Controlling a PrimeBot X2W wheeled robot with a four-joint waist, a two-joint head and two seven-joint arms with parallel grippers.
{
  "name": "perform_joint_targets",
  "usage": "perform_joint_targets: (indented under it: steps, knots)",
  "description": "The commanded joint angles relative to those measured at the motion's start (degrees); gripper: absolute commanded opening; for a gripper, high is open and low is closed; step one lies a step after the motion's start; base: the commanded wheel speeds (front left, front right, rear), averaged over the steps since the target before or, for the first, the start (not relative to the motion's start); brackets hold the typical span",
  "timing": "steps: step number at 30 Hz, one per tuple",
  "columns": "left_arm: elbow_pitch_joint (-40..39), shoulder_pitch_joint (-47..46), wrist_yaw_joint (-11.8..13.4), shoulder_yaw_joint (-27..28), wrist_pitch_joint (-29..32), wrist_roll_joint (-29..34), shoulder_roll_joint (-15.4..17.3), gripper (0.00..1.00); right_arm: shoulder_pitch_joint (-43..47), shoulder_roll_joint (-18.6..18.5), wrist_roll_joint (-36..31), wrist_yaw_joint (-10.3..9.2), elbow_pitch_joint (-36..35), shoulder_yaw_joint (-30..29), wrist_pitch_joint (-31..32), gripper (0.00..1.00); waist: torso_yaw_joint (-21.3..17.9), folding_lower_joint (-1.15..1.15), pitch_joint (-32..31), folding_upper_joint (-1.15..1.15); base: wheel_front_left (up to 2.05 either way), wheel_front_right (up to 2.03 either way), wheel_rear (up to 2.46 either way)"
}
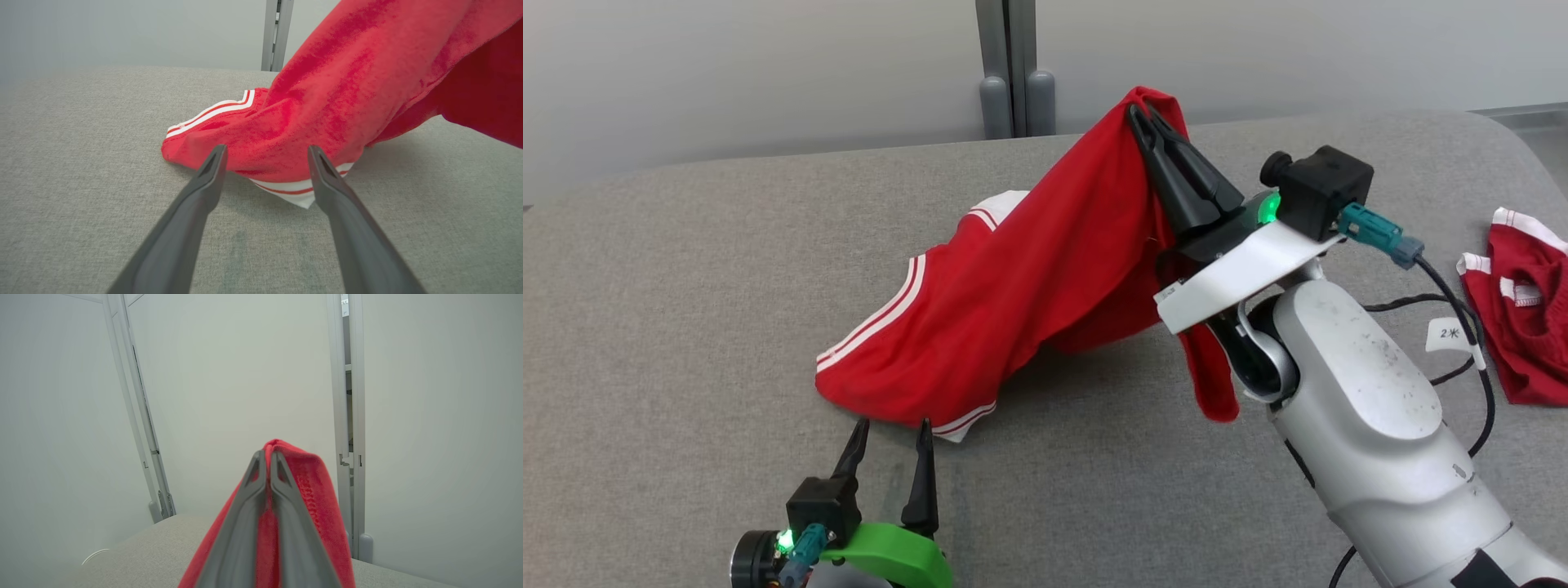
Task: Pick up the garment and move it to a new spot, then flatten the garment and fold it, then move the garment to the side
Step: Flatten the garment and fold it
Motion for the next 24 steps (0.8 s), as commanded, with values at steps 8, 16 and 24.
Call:
perform_joint_targets:
  steps: [8, 16, 24]
  knots:
    - [0.0, -2.4, 0.0, -1.0, 0.0, -0.5, 0.2, 1.00, -3.6, -2.4, -6.9, -0.09, 9.5, -7.4, 2.5, 0.00, 2.9, 0.00, 5.5, 0.00, 0.00, 0.00, 0.00]
    - [0.0, -5.9, 0.0, -2.8, 0.0, -1.0, 0.2, 1.00, -8.6, -7.4, -16.4, -0.09, 26.1, -17.5, 0.3, 1.00, 6.0, 0.00, 10.9, 0.00, 0.00, 0.00, 0.00]
    - [0.5, -7.4, 0.0, -3.5, 0.0, -1.1, 0.2, 1.00, -6.4, -5.9, -22.7, -0.09, 28.8, -25.0, -0.6, 1.00, 5.2, 0.00, 11.2, 0.00, 0.00, 0.00, 0.00]
